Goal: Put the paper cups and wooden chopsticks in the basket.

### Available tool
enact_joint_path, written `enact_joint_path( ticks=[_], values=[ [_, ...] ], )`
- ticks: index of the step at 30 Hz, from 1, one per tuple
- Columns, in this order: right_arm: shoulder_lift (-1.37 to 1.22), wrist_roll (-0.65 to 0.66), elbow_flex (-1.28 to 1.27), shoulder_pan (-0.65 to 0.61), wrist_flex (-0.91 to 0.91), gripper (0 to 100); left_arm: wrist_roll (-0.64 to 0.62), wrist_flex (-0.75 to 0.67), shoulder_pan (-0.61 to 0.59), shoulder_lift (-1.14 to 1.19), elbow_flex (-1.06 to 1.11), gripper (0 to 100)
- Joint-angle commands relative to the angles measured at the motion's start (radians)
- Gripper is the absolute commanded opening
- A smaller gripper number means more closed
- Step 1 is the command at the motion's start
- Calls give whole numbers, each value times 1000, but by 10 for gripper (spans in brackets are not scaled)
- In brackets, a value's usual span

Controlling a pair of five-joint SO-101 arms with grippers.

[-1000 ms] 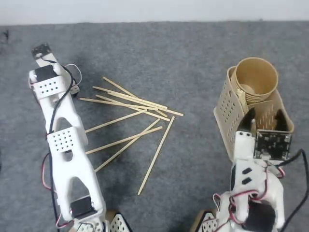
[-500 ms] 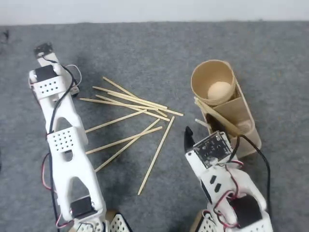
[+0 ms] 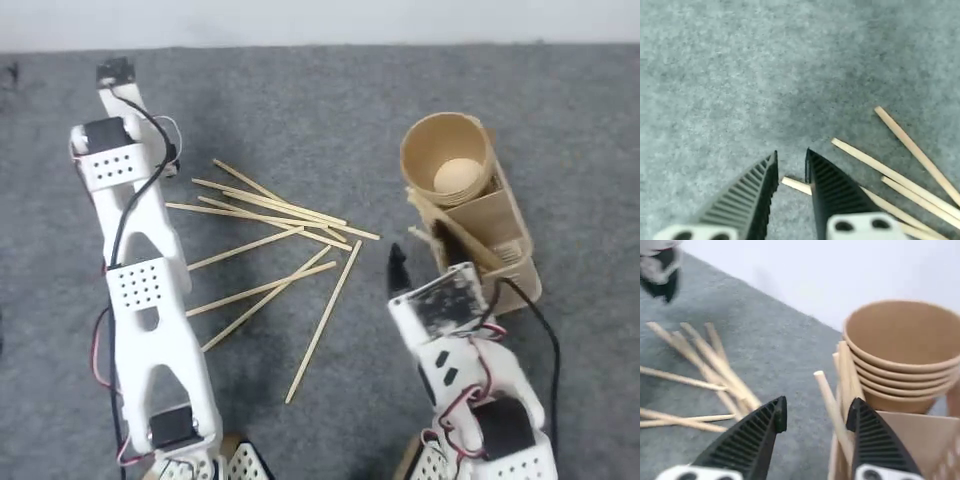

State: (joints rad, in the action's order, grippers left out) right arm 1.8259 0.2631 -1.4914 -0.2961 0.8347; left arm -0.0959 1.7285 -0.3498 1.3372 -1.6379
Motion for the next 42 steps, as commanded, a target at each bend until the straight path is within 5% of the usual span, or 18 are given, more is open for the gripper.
enact_joint_path(
  ticks=[1, 13, 26, 33, 36, 42],
  values=[
    [-10, -98, -25, 151, 12, 208, 25, 23, 14, -44, -41, 101],
    [-8, -158, 52, 249, 15, 209, 282, 28, 150, -301, -33, 102],
    [-8, -322, 344, 493, 194, 209, 282, 28, 299, -299, -35, 102],
    [-8, -318, 387, 498, 111, 211, 282, 28, 307, -299, -35, 102],
    [-8, -292, 503, 490, 214, 210, 287, 29, 275, -301, -33, 102],
    [-10, -215, 689, 260, 403, 210, 488, 32, 212, -311, 27, 147]
  ],
)
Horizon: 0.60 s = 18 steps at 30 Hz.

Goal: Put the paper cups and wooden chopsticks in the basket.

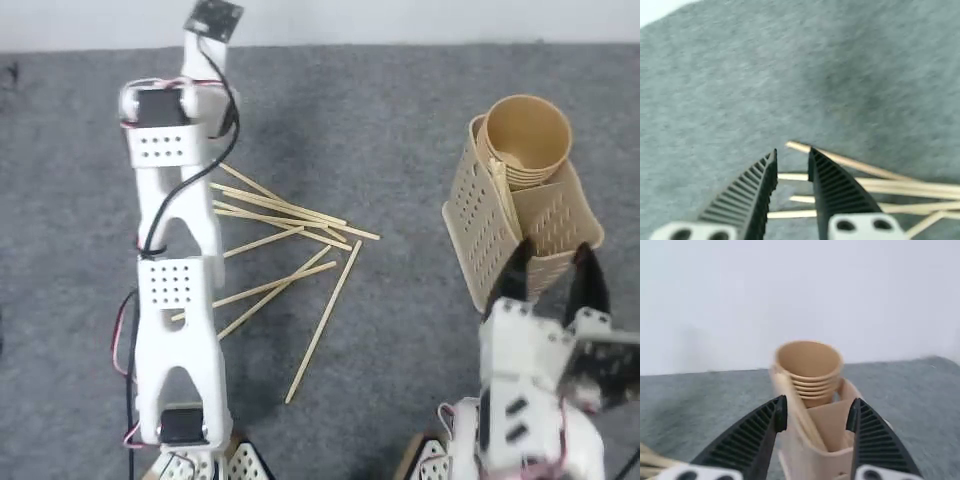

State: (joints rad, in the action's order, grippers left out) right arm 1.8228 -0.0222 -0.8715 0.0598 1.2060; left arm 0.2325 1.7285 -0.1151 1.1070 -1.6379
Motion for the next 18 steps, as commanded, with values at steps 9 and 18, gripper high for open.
enact_joint_path(
  ticks=[9, 18],
  values=[
    [-7, 186, -269, -377, -67, 209, 393, 34, 49, -330, 518, 166],
    [-7, 193, -598, -380, -275, 209, 712, -40, 89, -709, 1075, 166]
  ],
)
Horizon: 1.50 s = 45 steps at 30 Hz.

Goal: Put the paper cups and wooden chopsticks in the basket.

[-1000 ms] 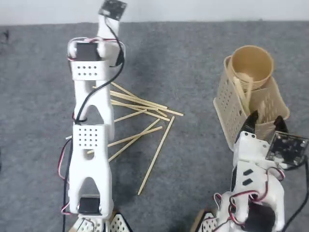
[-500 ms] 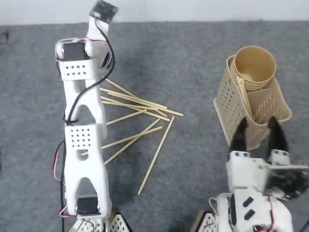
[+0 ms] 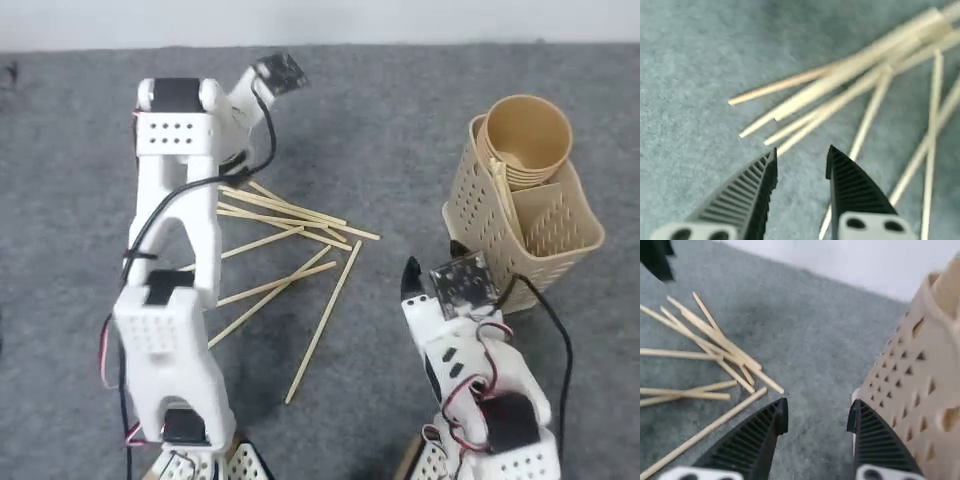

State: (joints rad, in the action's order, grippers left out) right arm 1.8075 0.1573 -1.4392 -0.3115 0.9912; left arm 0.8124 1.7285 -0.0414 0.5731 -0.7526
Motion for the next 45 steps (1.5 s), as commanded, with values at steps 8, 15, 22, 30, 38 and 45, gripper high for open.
enact_joint_path(
  ticks=[8, 15, 22, 30, 38, 45],
  values=[
    [8, 15, -121, -76, -102, 209, 262, -275, 121, -166, 470, 166],
    [8, 40, -141, -76, -117, 209, 264, -483, 143, -31, 449, 166],
    [8, 61, -141, -77, -128, 209, 265, -393, 155, 218, 199, 166],
    [8, 61, -141, -77, -125, 209, 265, -184, 203, 526, -219, 166],
    [8, 63, -141, -76, -128, 209, 265, 28, 242, 766, -607, 103],
    [8, 63, -138, -76, -127, 209, 264, 28, 239, 812, -648, 14]
  ],
)
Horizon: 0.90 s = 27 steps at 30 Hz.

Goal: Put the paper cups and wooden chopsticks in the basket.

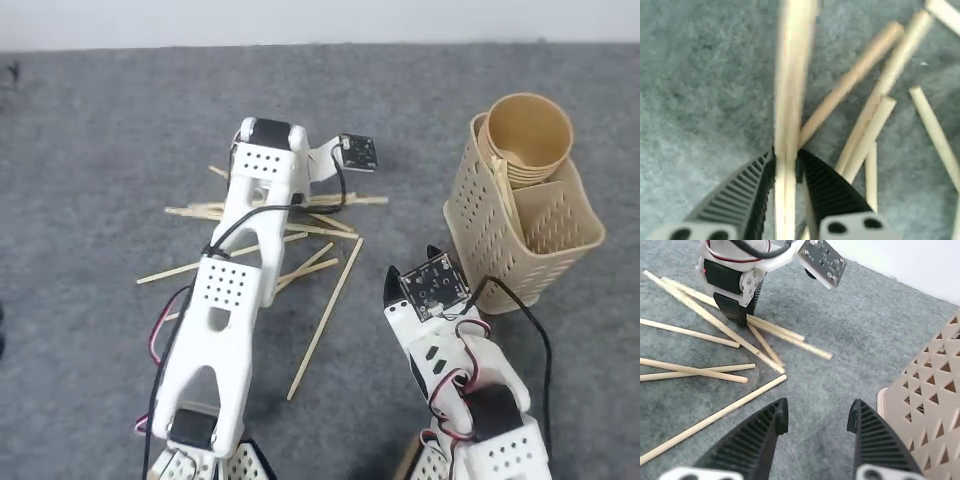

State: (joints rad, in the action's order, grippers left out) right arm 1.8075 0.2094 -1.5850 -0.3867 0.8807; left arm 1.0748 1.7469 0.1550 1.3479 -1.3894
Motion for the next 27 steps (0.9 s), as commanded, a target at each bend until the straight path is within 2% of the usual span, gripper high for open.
enact_joint_path(
  ticks=[1, 6, 13, 20, 23, 27],
  values=[
    [8, 12, 6, -1, -16, 209, 2, 11, 44, 37, -10, 13],
    [8, 12, 6, 24, -21, 209, -6, 11, 44, 3, -36, 12],
    [8, 3, 3, 56, -48, 209, -104, 11, 44, -244, 31, 12],
    [8, 6, -43, 51, -104, 209, -173, 11, 117, -647, 306, 12],
    [8, 6, -44, 54, -105, 209, -181, 11, 175, -867, 472, 12],
    [8, 5, -46, 53, -105, 209, -273, 8, 279, -1168, 607, 12]
  ],
)
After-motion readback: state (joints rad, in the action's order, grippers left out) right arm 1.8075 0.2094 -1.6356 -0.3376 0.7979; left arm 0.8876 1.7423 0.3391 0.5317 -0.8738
